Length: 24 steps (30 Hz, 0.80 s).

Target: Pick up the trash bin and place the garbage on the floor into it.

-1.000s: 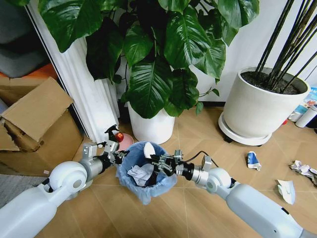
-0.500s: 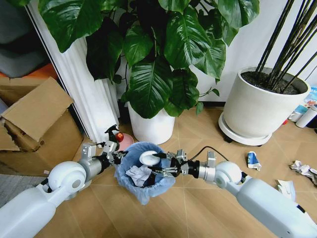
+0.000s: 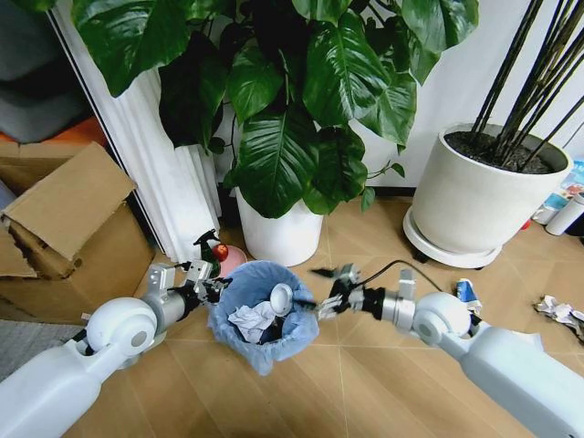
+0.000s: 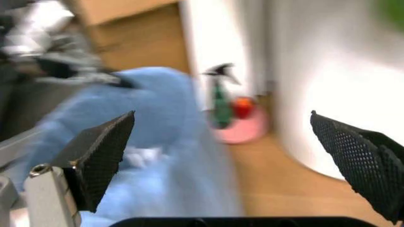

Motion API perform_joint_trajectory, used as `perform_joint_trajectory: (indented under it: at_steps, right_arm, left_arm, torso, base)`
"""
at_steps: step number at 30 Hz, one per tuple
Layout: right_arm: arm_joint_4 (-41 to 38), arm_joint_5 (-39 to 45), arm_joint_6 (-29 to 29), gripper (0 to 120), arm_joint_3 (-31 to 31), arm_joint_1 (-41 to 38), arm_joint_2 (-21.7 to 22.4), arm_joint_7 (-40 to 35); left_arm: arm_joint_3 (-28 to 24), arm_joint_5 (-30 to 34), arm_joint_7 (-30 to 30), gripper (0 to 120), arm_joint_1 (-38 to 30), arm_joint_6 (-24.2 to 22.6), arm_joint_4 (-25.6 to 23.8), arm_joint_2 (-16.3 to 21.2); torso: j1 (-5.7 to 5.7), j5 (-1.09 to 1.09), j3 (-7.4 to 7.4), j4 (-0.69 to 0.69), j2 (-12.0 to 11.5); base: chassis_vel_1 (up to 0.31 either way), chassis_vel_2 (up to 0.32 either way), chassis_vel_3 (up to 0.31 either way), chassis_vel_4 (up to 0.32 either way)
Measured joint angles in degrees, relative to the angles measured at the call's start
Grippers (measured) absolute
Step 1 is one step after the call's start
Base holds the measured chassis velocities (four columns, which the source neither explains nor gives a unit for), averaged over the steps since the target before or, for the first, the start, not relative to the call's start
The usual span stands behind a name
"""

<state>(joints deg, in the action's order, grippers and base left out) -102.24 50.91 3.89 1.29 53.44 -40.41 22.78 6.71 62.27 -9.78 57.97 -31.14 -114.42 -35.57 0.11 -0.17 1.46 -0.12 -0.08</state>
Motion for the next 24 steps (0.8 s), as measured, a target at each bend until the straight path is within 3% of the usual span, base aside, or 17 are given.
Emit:
perform_joint_trajectory:
  at_steps: [7, 9, 10, 13, 17, 24]
  right_arm:
    - [3.8, -1.7, -3.8, 100, -11.1, 9.2, -1.7, -7.2]
    - [5.6, -4.4, -4.6, 100, -19.4, 16.5, -3.7, -7.8]
    - [5.6, -4.4, -4.6, 100, -19.4, 16.5, -3.7, -7.8]
    - [6.6, -7.6, -6.7, 100, -28.2, 24.6, -8.0, -7.7]
    - [6.6, -9.4, -7.4, 100, -31.7, 27.9, -10.6, -7.7]
    - [7.2, -13.7, -9.2, 100, -36.2, 31.4, -14.5, -7.4]
  left_arm:
    - [3.3, -0.6, 0.4, 0, 2.2, 0.0, -1.2, -0.3]
    - [5.5, -1.1, 0.9, 0, 3.5, 0.2, -1.7, -0.2]
    - [5.5, -1.1, 0.9, 0, 3.5, 0.2, -1.7, -0.2]
    - [8.2, -2.0, 1.1, 0, 5.0, 0.3, -2.3, -0.7]
    - [9.6, -2.3, 1.1, 0, 5.8, 0.3, -2.6, -0.9]
    - [11.8, -2.7, 1.2, 0, 7.2, 0.3, -3.1, -1.3]
  torso:
    - [0.0, 0.04, 0.0, -0.01, 0.0]
    - [0.0, -0.02, 0.0, 0.0, 0.0]
    - [0.0, -0.02, 0.0, 0.0, 0.0]
    - [0.0, 0.03, -0.01, -0.01, 0.0]
    - [0.0, -0.04, -0.01, -0.04, 0.0]
    - [0.0, 0.04, -0.01, -0.04, 0.0]
  base:
    - [0.0, 0.0, 0.0, 0.0]
    - [0.0, 0.0, 0.0, 0.0]
    - [0.0, 0.0, 0.0, 0.0]
    - [0.0, 0.0, 0.0, 0.0]
    - [0.0, 0.0, 0.0, 0.0]
    - [0.0, 0.0, 0.0, 0.0]
